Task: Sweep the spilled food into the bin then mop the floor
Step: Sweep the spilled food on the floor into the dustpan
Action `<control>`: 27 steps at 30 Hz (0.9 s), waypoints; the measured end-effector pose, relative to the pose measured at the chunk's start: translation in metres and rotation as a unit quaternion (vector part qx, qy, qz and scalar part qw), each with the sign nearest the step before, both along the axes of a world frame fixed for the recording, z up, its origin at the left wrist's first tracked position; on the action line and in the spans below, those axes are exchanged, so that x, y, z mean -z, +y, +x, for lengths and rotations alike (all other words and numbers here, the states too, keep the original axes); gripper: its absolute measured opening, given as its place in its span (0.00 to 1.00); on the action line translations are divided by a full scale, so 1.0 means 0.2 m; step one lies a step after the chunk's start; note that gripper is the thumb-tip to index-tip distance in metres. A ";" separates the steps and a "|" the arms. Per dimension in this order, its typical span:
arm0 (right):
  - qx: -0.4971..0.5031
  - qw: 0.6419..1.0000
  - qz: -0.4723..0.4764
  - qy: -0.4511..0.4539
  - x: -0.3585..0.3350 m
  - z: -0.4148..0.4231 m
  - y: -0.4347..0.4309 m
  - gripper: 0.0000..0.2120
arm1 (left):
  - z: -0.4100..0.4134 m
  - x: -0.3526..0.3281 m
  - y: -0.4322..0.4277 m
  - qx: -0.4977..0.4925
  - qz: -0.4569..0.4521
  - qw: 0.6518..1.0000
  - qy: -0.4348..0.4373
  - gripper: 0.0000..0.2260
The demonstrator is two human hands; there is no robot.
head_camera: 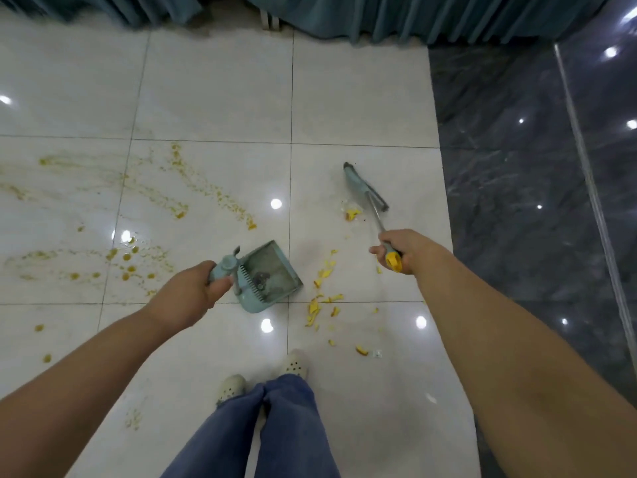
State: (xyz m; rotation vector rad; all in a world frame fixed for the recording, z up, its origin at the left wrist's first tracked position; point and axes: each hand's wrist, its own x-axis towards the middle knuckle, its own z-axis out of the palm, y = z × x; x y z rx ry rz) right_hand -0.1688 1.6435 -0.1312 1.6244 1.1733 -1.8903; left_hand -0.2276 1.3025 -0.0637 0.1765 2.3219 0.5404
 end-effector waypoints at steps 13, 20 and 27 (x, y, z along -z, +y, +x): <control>-0.123 0.984 0.035 -0.123 0.00 0.63 -0.39 0.11 | 0.09 0.00 0.13 0.130 0.021 0.991 0.032 0.09; -0.064 0.986 -0.016 -0.152 -0.19 0.98 -0.76 0.08 | 0.11 -0.01 0.10 0.173 0.018 0.984 0.042 0.10; 0.021 0.993 -0.022 -0.111 -0.36 1.08 -0.81 0.15 | 0.12 -0.05 0.06 0.186 0.009 0.980 0.063 0.08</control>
